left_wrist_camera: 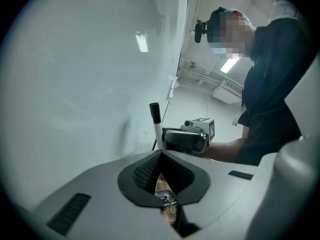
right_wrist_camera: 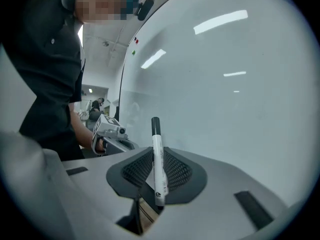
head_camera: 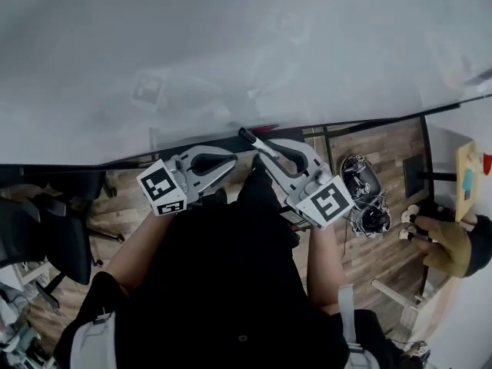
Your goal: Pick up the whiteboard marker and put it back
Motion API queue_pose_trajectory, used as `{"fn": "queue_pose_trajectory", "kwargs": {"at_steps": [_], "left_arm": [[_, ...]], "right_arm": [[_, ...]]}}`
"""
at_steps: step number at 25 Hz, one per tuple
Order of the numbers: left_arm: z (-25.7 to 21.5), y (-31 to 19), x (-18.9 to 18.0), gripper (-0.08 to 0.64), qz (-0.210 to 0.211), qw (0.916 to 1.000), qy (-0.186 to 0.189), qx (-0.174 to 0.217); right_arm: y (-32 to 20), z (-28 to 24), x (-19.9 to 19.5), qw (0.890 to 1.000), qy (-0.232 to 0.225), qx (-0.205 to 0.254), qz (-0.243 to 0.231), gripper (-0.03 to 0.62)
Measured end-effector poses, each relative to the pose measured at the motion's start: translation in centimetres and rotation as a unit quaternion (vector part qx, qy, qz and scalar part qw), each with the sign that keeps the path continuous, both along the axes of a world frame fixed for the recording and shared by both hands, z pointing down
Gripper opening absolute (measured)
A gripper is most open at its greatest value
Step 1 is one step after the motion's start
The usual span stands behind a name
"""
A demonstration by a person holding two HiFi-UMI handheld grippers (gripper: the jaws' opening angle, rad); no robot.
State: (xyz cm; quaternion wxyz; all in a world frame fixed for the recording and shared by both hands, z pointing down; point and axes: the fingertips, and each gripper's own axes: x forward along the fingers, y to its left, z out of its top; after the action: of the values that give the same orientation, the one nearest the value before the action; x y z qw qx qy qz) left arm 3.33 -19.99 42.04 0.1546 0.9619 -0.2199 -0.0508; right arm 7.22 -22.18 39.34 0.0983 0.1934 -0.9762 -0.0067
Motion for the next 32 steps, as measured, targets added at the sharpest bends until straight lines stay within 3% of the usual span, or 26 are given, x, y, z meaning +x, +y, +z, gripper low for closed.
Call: {"fn": "queue_pose_trajectory", "kwargs": {"at_steps": [12, 32], "left_arm": [[-2.3, 0.0, 2.3, 0.012, 0.065, 0.9977, -0.008, 0.018], [-3.4, 1.0, 3.3, 0.012, 0.076, 0.9967, 0.006, 0.028]], "right_arm": [[2.2, -1.8, 4.6, 0.992, -0.099, -0.024, 0.075, 0.073], [3.6, -3.0, 7.4, 0.971, -0.212, -0.07, 0.082, 0.072]]}}
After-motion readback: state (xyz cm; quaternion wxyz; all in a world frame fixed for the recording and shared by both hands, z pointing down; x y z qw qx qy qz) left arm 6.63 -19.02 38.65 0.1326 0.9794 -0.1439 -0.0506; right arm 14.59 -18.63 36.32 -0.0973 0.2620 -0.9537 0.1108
